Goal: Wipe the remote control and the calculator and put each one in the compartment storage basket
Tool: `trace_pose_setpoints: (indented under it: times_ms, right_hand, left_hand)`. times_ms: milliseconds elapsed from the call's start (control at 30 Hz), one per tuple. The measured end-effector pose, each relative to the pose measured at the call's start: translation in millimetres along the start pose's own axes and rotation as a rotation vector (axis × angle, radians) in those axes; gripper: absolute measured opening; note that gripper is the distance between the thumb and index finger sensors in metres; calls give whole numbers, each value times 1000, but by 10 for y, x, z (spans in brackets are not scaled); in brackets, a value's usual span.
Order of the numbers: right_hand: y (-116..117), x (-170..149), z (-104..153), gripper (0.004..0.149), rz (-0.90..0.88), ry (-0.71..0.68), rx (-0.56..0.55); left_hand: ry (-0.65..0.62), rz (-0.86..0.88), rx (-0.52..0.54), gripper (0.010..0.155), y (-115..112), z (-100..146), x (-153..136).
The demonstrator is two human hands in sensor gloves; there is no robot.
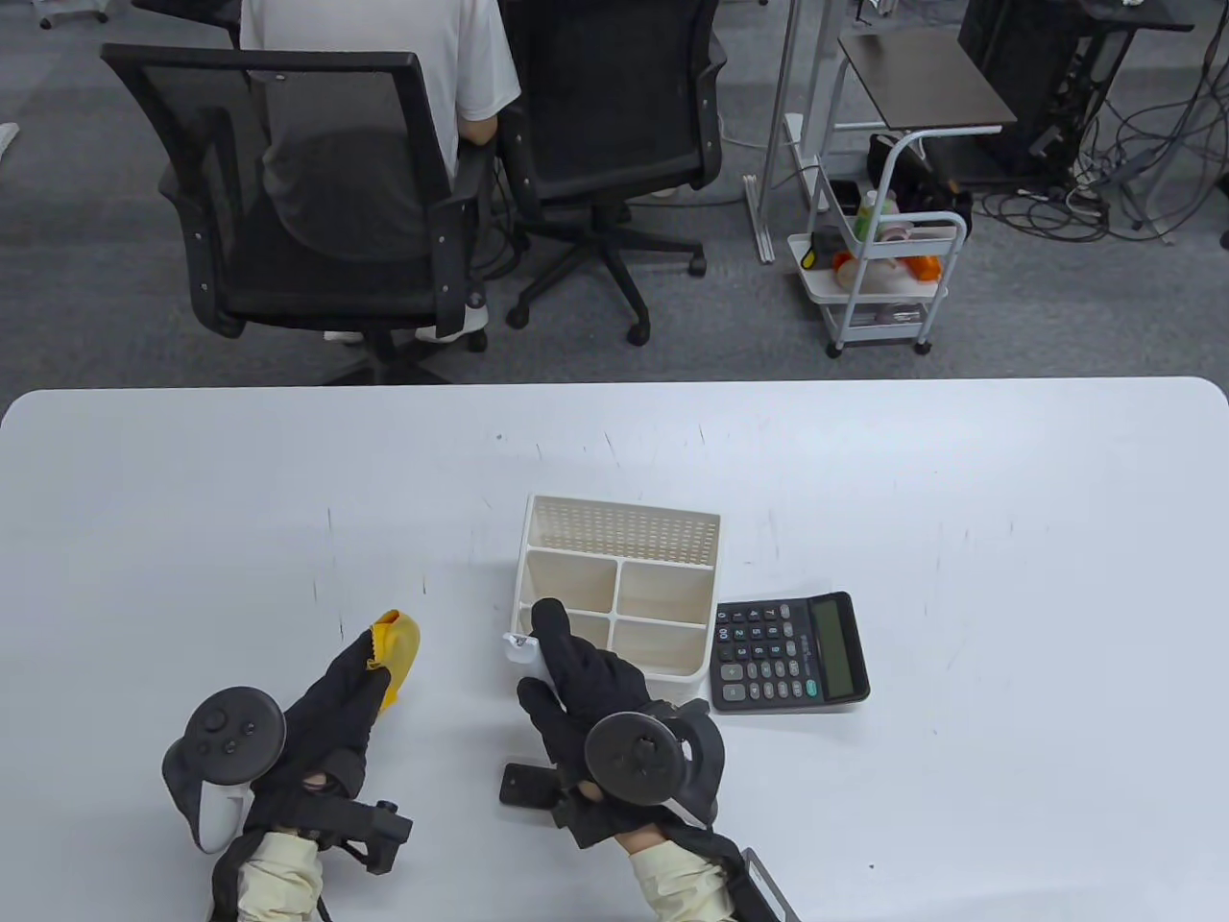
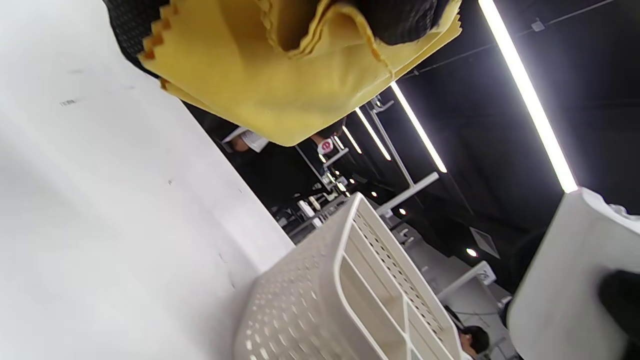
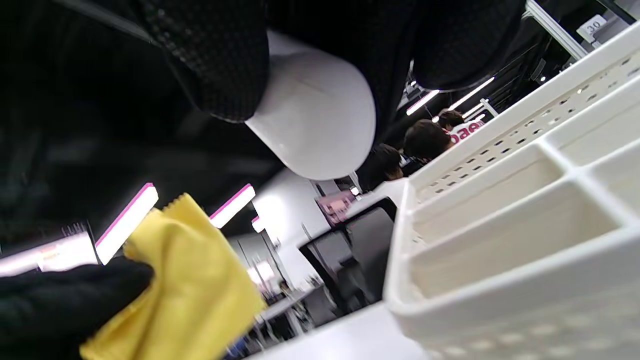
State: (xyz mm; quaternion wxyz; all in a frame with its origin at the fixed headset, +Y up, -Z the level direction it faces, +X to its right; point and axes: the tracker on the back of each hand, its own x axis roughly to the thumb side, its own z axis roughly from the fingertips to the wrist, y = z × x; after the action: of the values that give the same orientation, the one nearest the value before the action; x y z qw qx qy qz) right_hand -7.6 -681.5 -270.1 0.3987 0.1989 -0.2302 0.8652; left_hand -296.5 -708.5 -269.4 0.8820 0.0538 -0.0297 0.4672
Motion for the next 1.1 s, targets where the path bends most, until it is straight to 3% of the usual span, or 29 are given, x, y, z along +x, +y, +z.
trace_pose_setpoints:
  times_ms: [100, 267, 433, 567, 800, 933, 1100]
  right_hand:
    - [40, -51, 43, 68, -61, 2, -38]
    - [174, -61, 145, 68, -69, 9, -12]
    - [198, -36, 177, 67, -49, 20, -37]
    - [145, -66, 169, 65, -66, 67, -56]
    - [106, -70, 216, 63, 47, -1, -56]
    - [93, -110, 218, 63, 53, 37, -72]
    - [112, -107, 253, 62, 61, 54, -44]
  left_hand:
    - [-46, 15, -59, 48, -96, 5, 77]
    - [-112, 87, -122, 49, -292, -8, 232]
    - [-166, 127, -257, 49, -445, -81, 405]
    - [-177, 207, -332, 61, -539, -122, 483]
    - [-152, 244, -321, 78, -677, -112, 436]
    - [-141, 211, -328, 59, -676, -86, 395]
    - [-171, 256, -319, 57, -682, -45, 404]
